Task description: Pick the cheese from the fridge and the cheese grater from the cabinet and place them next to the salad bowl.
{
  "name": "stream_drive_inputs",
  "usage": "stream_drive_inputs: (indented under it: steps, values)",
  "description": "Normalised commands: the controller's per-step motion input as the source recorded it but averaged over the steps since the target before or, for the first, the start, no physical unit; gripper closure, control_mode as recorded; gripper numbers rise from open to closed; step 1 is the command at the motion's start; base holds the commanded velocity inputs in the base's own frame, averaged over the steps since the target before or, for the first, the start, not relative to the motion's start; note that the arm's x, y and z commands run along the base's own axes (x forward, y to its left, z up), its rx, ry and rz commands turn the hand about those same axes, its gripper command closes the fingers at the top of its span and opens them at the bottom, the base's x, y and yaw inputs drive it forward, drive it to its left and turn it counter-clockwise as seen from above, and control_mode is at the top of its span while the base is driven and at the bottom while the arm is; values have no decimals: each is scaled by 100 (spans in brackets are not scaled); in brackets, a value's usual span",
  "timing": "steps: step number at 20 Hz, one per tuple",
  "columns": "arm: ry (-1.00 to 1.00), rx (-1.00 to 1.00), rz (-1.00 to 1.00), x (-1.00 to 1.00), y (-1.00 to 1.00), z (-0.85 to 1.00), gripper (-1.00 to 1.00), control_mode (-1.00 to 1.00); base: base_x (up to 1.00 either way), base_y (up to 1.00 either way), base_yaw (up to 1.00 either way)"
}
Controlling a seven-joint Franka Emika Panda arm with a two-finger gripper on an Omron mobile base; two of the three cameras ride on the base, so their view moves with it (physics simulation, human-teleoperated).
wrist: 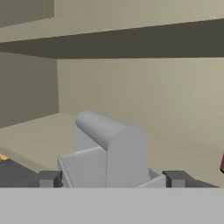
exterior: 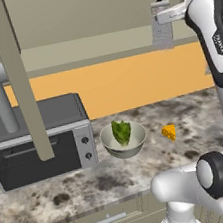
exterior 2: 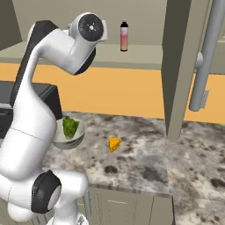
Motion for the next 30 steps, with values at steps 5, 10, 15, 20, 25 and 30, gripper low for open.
stream_drive_inputs:
  steps: [5, 10, 15, 20, 25, 30]
  values:
    - [10, 0, 0, -85, 32, -4, 100, -100, 0, 0, 0]
    - [7, 0, 2, -69, 18, -24, 100, -100, 0, 0, 0]
    - [8, 0, 8, -66, 0, -50, 100, -100, 0, 0, 0]
    - [5, 0, 11, -37, 0, -59, 100, -100, 0, 0, 0]
    - [-7, 0, 9, -4, 0, -64, 100, -100, 0, 0, 0]
    - [-19, 0, 1, 0, 0, -73, 100, -100, 0, 0, 0]
